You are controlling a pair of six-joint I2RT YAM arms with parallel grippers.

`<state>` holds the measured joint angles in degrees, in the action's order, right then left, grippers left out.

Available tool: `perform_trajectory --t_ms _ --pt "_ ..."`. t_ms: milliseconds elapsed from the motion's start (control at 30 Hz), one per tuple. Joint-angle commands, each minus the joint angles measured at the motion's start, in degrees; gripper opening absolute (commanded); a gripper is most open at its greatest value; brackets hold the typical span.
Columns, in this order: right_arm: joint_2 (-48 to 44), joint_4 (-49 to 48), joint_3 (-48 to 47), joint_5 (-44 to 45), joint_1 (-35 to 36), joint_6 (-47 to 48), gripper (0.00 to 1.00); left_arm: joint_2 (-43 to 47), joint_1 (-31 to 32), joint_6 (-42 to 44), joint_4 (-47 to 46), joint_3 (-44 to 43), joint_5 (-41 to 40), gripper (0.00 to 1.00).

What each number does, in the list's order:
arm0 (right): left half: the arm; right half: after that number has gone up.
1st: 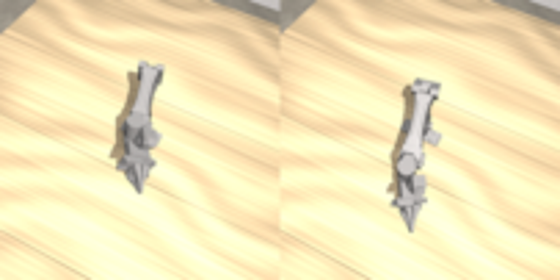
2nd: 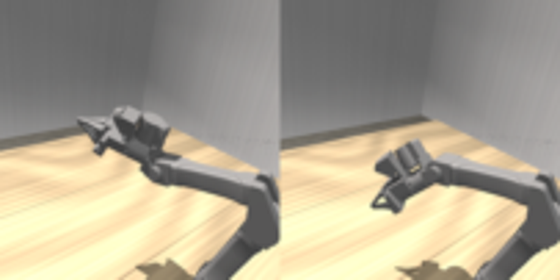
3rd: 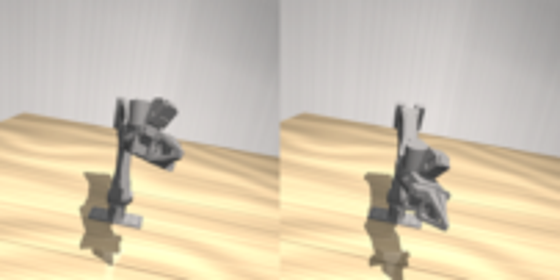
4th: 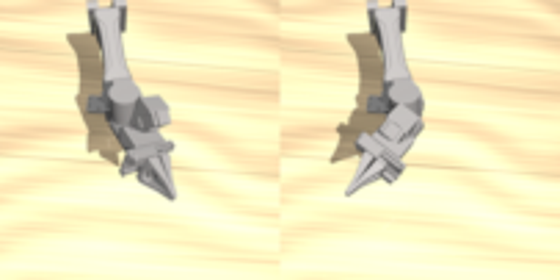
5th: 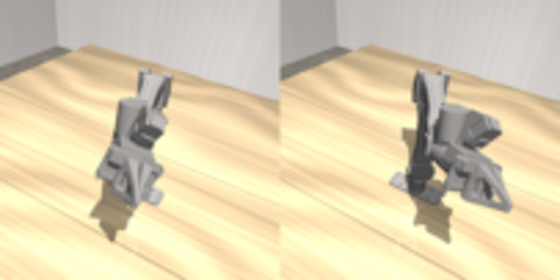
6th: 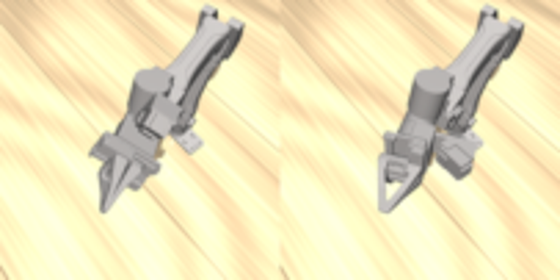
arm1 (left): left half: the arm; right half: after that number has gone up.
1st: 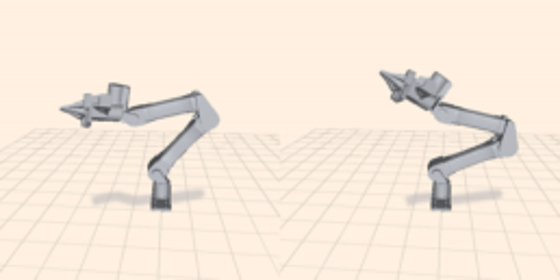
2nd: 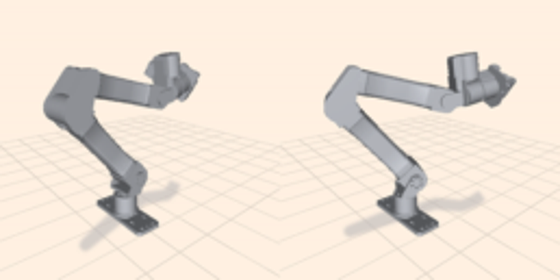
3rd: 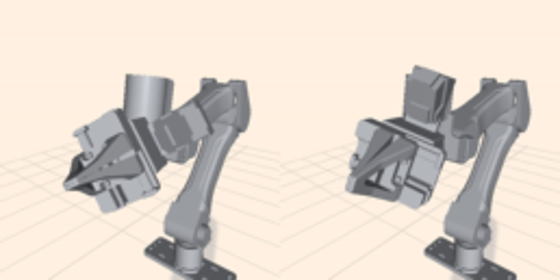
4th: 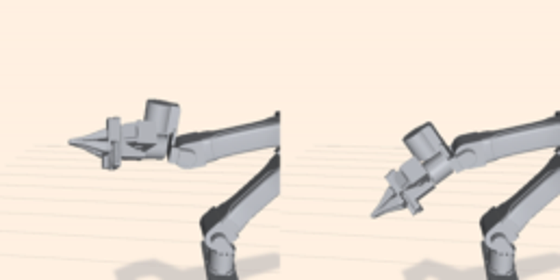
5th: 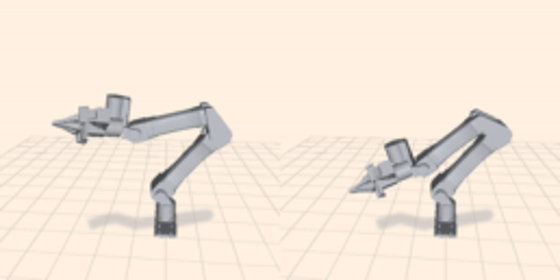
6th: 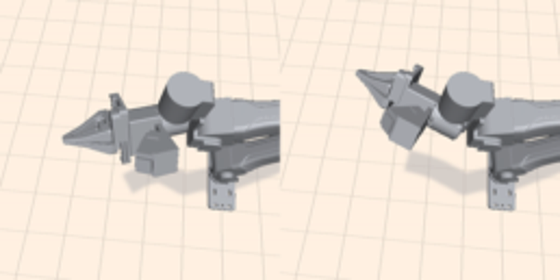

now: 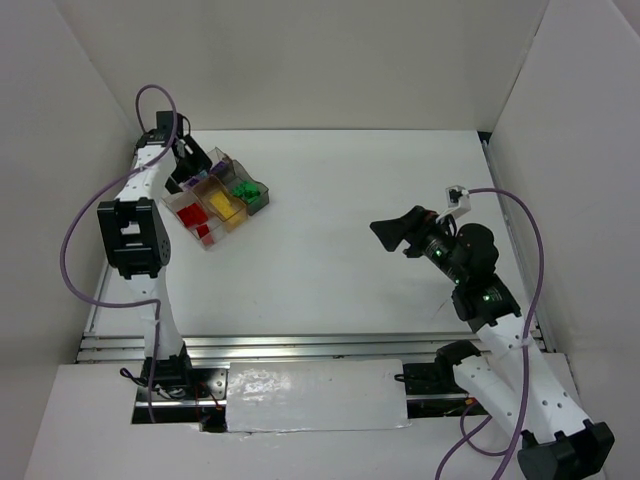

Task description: Sort the legos into containers by color

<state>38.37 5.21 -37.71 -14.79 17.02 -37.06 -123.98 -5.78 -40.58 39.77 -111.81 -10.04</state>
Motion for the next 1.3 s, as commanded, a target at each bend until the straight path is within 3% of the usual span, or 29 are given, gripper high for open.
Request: perform_trajectory --t_ms 0,200,267,433,533,700,967,1267 --pt "0.56 0.75 -3.31 -0.07 -0.4 2.07 1.0 9.71 1.46 2.34 -0.05 0.1 -1.11 1.0" --pt "-0.84 16.38 -14.04 6.34 -0.23 7.26 1.0 26.58 8.5 7.44 4.61 5.8 -8.23 1.0" --pt "-1.8 23.13 -18.59 9.05 -0.14 9.36 1.0 36.2 9.73 8.58 3.39 12.88 -9.99 0.99" --pt "-4.61 33.45 -24.86 18.02 3.36 10.87 1.0 56.26 10.7 13.49 0.49 27.31 -10.08 1.0" --pt "-6.2 37.4 -28.37 19.0 4.43 11.3 1.0 64.46 10.97 16.23 0.49 32.42 -9.47 1.0" --pt "-8.92 44.61 -35.84 23.83 4.43 14.11 1.0 80.08 12.29 15.79 -1.09 42.18 -8.69 0.99" --pt "-15.24 51.3 -39.89 29.55 4.43 16.05 1.0 95.22 12.37 15.97 2.07 49.49 -0.6 1.0" --pt "-18.15 49.02 -37.09 28.06 4.43 13.68 1.0 97.17 12.37 16.93 4.61 49.14 0.38 1.0"
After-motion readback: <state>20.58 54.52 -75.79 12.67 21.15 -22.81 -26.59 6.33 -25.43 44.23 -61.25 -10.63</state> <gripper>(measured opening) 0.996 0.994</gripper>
